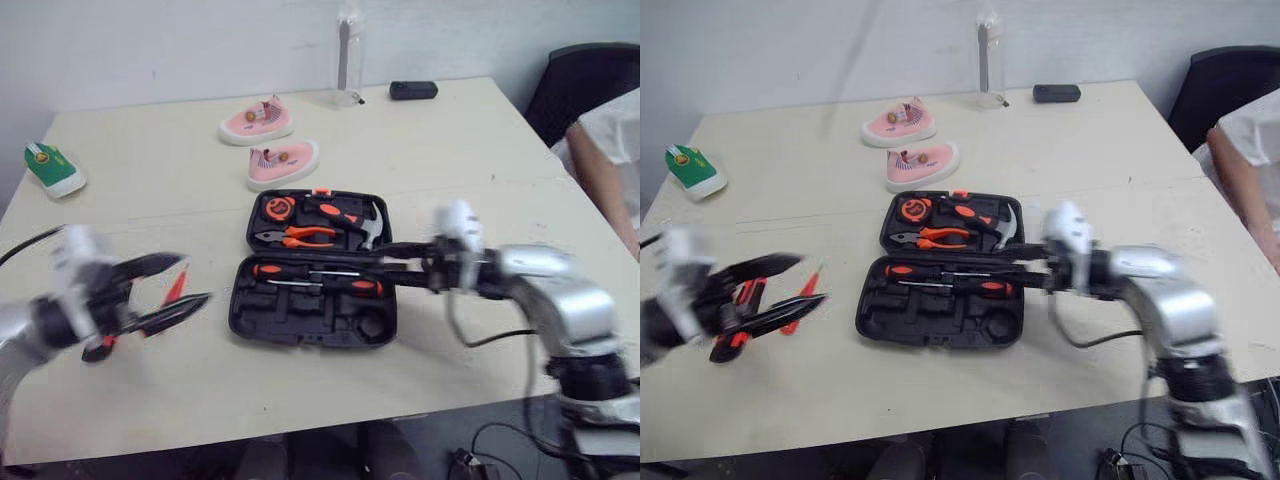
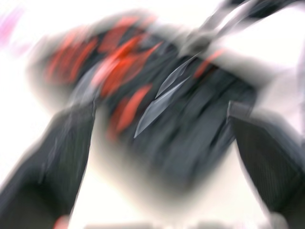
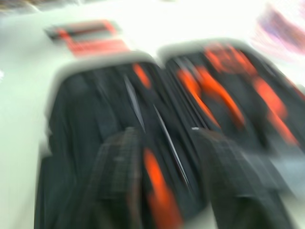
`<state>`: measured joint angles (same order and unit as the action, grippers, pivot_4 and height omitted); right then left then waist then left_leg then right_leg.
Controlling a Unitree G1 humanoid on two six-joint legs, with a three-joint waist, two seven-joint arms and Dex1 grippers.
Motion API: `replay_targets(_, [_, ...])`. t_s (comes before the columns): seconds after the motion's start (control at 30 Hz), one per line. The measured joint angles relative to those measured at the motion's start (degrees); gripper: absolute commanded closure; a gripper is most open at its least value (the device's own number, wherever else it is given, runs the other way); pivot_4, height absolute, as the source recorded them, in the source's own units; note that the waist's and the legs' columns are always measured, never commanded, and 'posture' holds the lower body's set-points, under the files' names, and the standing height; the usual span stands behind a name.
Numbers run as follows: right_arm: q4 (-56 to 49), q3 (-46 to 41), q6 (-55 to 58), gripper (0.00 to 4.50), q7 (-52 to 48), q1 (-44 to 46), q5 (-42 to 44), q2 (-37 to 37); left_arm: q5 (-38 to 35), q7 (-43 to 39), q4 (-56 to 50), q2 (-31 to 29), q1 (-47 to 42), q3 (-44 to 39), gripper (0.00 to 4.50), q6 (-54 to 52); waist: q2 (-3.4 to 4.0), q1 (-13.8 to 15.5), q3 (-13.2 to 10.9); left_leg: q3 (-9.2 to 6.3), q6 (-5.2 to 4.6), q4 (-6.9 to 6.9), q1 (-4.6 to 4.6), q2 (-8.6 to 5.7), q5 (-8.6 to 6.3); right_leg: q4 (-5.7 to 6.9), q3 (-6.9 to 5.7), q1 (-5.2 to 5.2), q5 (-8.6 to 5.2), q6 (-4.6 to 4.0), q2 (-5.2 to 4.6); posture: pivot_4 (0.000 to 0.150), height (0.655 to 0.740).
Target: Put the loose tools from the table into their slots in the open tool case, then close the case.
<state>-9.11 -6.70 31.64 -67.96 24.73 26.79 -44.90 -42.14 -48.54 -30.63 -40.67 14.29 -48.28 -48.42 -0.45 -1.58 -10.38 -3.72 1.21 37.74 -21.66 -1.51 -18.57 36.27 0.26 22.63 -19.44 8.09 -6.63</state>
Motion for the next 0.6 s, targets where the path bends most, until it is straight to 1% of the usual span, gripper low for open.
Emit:
replay_targets(0.03, [0.9,-2.5,-0.1,0.64,-1.4,-0.5,1.0,-2.5,-0.3,1.0,-1.8,3.1,5.0,-5.5,0.00,-0.1,-0.09,0.0,0.0,0.00,0.02,0.07,0.03,0.10,-0.03,-0.37,-0.08,-0.11,0.01,-0.01,0.03,0.150,0.7269])
replay_targets(0.07, [1.7,-3.8,-0.3,0.15,-2.4,-1.0,1.7,-4.2,-0.7,1.7,-3.2,5.4,8.3,-9.5,0.00,0.4,-0.12,0.0,0.0,0.03,0.02,0.11,0.11,0.14,-0.06,-0.40,-0.07,-0.20,0.03,-0.03,0.03,0.150,0.7269])
replay_targets(0.1, [3.5,-5.2,-0.4,0.06,-3.2,-1.4,1.9,-5.9,-1.1,2.3,-4.0,7.7,12.3,-13.6,0.00,1.1,-0.15,0.1,0.0,0.08,0.00,0.13,0.28,0.14,-0.09,-0.42,-0.07,-0.35,0.04,-0.06,0.02,0.150,0.7269])
replay_targets(0.17, [6.7,-6.4,-0.8,0.06,-4.0,-2.4,1.8,-7.9,-1.4,2.7,-4.5,11.6,17.9,-18.4,0.00,2.9,-0.14,0.2,0.0,0.15,-0.33,0.13,0.57,0.19,-0.31,-0.58,-0.07,-0.65,0.12,-0.14,0.04,0.150,0.7269])
replay_targets(0.23, [10.0,-7.1,-2.3,0.06,-4.1,-2.7,1.3,-9.1,-1.4,3.0,-3.8,15.2,22.1,-21.5,0.00,5.4,-0.11,0.2,0.0,0.15,-0.35,0.17,0.71,0.27,-0.48,-0.74,-0.09,-0.89,0.18,-0.26,0.04,0.150,0.7269])
replay_targets(0.37, [18.1,-7.9,-6.2,0.06,-3.8,-2.5,-0.8,-11.5,-1.7,4.8,-0.1,19.8,26.6,-25.0,0.00,9.2,-0.08,1.1,0.0,0.14,-0.36,0.22,0.71,0.31,-0.60,-0.90,-0.09,-0.96,0.13,-0.42,0.00,0.150,0.7269])
replay_targets(0.47, [22.8,-8.4,-9.2,0.06,-3.8,-2.4,-2.2,-12.2,-2.7,7.0,-1.2,23.2,28.9,-24.4,0.00,11.3,-0.08,1.6,0.0,0.18,-0.22,0.28,0.61,0.33,-0.62,-1.09,-0.05,-0.96,0.18,-0.33,-0.04,0.150,0.7269])
replay_targets(0.53, [22.7,-8.3,-9.0,0.06,-3.8,-2.1,-2.2,-12.1,-3.3,8.9,-3.1,23.3,28.9,-23.0,0.00,11.6,-0.05,1.6,0.0,0.16,-0.18,0.29,0.59,0.33,-0.61,-1.10,-0.06,-0.96,0.21,-0.29,-0.04,0.150,0.7269])
replay_targets(0.6, [19.3,-7.2,-7.8,0.06,-4.2,-1.0,-1.1,-11.3,-4.0,12.4,-7.8,22.5,27.5,-19.0,0.00,11.5,0.09,1.5,0.0,0.18,-0.18,0.29,0.60,0.36,-0.61,-1.10,-0.03,-0.96,0.25,-0.26,-0.01,0.150,0.7269])
